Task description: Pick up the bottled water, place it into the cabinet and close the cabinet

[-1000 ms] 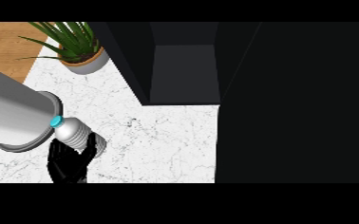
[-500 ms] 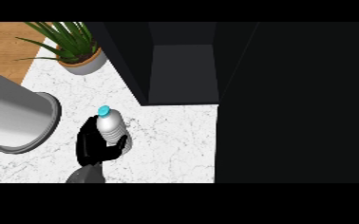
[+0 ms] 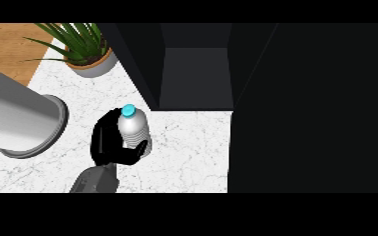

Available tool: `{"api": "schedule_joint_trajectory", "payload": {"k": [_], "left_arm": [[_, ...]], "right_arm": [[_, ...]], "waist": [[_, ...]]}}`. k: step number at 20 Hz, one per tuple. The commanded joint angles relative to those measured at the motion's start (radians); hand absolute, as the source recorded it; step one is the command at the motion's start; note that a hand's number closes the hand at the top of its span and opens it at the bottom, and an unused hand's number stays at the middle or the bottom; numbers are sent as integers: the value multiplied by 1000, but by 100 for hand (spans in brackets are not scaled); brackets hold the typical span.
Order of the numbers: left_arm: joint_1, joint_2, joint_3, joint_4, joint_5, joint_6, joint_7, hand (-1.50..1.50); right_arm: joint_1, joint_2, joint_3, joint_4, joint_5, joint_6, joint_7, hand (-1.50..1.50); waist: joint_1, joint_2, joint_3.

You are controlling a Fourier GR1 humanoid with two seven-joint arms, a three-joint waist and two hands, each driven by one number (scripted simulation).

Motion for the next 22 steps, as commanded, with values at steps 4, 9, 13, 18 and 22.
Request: {"api": "schedule_joint_trajectory", "payload": {"k": [4, 9, 13, 18, 22], "left_arm": [[31, -37, -126, -281, -36, 101, 167, 150], [18, -42, -271, -503, -36, 259, 337, 150], [-23, -42, -389, -593, -53, 421, 431, 150], [-178, -42, -516, -641, -60, 692, 535, 150], [-322, -42, -524, -536, -51, 813, 519, 150]], "right_arm": [[-9, -21, -70, -110, -140, -16, 81, -150], [-10, -3, -26, -109, -89, -6, 75, -150], [-14, 29, 1, -117, -29, -14, 73, -150], [-30, 37, 22, -110, -43, -18, 104, -150], [-78, -24, -85, -98, -140, -6, 110, -150]], "waist": [[7, 2, 0], [2, 0, 0], [-6, 0, 0], [-15, 1, 0], [-22, 5, 0]]}}
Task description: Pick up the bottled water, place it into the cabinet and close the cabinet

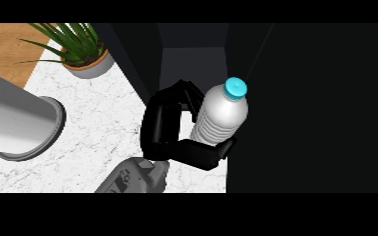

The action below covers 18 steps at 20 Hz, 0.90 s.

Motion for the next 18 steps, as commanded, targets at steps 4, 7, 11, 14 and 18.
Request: {"api": "schedule_joint_trajectory", "payload": {"k": [4, 7, 11, 14, 18], "left_arm": [[-268, 0, -24, 104, 52, 229, 55, 150], [-266, 0, -22, 174, 45, 239, 10, 150], [-359, 13, 77, 258, 20, 197, 95, 150], [-421, 0, 66, 355, 41, 192, 54, 150], [-433, 0, 96, 492, 70, 154, -34, 150]], "right_arm": [[22, 15, -5, -118, -72, 3, 69, -150], [-15, -11, -85, -78, -122, 8, 46, -150], [22, 33, -43, -84, -83, 31, 19, -150], [-12, 5, -86, -82, -137, 12, 67, -150], [-21, 16, -60, -94, -127, 25, 74, -150]], "waist": [[-14, 1, 0], [-7, 2, 0], [-7, 0, 0], [-7, 4, 0], [-16, 6, -1]]}}
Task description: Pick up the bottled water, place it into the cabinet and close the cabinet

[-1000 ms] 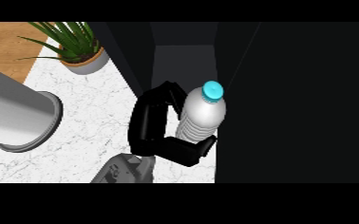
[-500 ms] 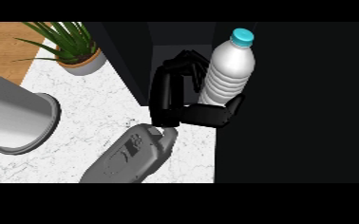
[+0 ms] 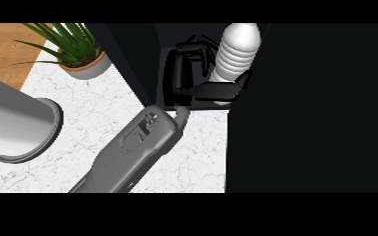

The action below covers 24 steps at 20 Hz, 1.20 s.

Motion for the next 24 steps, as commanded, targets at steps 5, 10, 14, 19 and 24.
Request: {"api": "schedule_joint_trajectory", "payload": {"k": [5, 10, 14, 19, 24], "left_arm": [[-77, -1, 2, 229, 38, -13, -76, 150], [-106, -1, 75, 313, 83, -41, -101, 150], [-138, -1, 169, 439, 110, -103, -200, 150], [-288, 10, 200, 585, 117, -95, -206, 150], [-303, 1, 139, 742, 29, -91, -260, 150]], "right_arm": [[-34, -27, -62, -36, -159, 2, 61, -150], [17, 16, -13, -106, -138, 10, 82, -150], [-11, -22, -65, -62, -188, 23, 74, -150], [-65, -57, -98, -20, -208, 21, 94, -150], [-6, -17, -42, -73, -154, 50, 66, -150]], "waist": [[-6, 3, 0], [-7, 2, -1], [-8, 6, -1], [-11, 7, 0], [-28, 9, 0]]}}
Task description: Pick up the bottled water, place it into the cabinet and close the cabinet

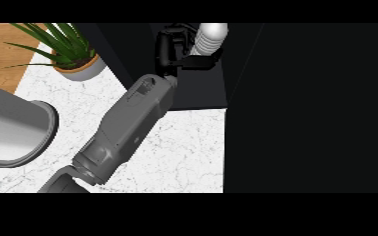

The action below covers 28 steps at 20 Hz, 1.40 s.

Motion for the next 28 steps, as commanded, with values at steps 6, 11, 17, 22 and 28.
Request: {"api": "schedule_joint_trajectory", "payload": {"k": [6, 11, 17, 22, 28], "left_arm": [[-117, 9, 11, 246, -57, -26, -28, -150], [-192, -5, 48, 297, -40, -7, -22, -150], [-175, 16, 96, 282, -21, -117, -96, -150], [-150, -5, 126, 191, 38, -232, -139, -150], [-69, -5, 51, 40, 59, -278, -71, -150]], "right_arm": [[27, 25, 5, -99, -76, -4, 28, -150], [-3, -16, -29, -78, -115, 1, 26, -150], [51, 34, 10, -110, -71, 18, 16, -150], [-10, 30, 13, -88, -57, -18, 36, -150], [-69, 21, 36, -101, -49, -53, 103, -150]], "waist": [[-8, 3, 0], [-17, 8, 0], [-5, -1, -1], [7, -4, -1], [44, -17, 0]]}}
